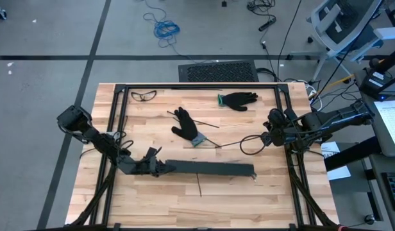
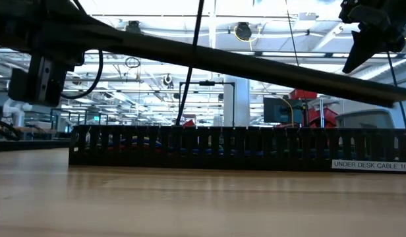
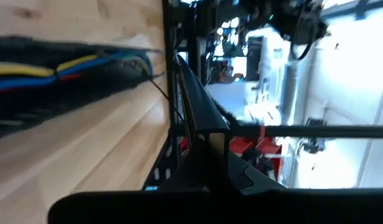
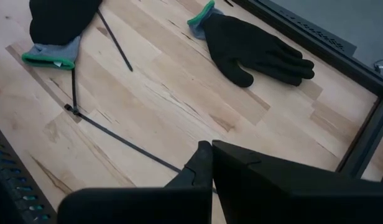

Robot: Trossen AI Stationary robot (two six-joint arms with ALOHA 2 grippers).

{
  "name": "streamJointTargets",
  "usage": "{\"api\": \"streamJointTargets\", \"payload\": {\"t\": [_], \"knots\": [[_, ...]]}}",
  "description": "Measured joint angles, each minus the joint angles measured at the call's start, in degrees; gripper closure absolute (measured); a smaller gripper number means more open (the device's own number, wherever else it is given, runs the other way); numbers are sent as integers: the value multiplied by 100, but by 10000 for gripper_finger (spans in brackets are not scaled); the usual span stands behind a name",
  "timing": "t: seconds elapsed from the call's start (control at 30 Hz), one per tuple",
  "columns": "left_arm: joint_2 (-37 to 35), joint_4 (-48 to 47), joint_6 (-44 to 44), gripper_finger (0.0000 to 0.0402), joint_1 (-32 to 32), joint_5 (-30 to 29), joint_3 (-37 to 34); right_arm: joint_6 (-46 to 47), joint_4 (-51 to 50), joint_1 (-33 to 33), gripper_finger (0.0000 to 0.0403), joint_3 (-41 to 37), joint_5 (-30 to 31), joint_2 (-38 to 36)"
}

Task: Ziptie cables
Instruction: Insert the black cover of the black cable duct

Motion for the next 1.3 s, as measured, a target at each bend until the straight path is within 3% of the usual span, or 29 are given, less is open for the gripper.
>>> {"api": "streamJointTargets", "payload": {"t": [0.4, 0.87, 1.3], "knots": [[0, -335, -151, 400, 0, 87, 0, 0, -4, 0, 403, 0, 12, 0], [0, -311, -85, 400, 0, -150, 4, 2, -2, 0, 403, 0, -6, 0], [-2, 12, 109, 400, 0, -2, 7, -16, -4, 0, 403, 0, 18, 0]]}}
